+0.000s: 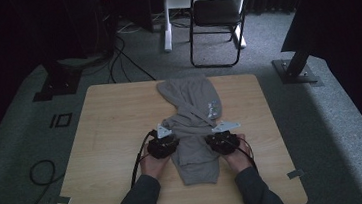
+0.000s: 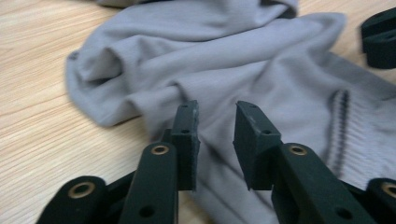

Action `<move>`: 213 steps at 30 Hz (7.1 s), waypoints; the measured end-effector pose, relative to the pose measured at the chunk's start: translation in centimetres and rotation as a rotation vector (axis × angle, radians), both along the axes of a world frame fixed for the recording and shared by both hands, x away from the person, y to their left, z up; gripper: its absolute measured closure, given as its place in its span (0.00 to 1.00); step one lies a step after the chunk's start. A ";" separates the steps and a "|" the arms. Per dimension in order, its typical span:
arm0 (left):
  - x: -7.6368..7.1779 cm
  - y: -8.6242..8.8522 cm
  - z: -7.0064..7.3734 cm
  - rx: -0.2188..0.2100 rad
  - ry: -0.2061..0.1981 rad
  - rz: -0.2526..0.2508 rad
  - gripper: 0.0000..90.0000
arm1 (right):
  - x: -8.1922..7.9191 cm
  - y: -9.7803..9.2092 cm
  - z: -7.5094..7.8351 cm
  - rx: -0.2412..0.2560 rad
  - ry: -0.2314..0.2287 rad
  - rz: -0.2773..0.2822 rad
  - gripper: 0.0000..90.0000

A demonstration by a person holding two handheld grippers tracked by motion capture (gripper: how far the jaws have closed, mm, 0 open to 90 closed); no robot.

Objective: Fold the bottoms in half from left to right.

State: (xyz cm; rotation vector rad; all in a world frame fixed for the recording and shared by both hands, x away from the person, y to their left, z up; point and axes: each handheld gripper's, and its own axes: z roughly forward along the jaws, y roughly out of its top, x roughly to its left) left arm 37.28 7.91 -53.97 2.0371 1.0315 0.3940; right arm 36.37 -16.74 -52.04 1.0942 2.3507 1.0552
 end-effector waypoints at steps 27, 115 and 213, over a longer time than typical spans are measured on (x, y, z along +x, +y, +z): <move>0.1 -1.6 -1.4 0.032 0.038 -0.016 0.92 | -3.9 0.8 -2.2 0.061 0.109 0.233 0.81; -0.2 0.2 -1.0 0.083 0.029 0.055 0.96 | 5.6 2.4 -0.9 -0.021 0.022 -0.057 0.70; 3.5 -1.4 -1.2 0.051 0.035 0.052 0.93 | 10.9 -3.3 -2.6 0.044 0.108 -0.331 0.97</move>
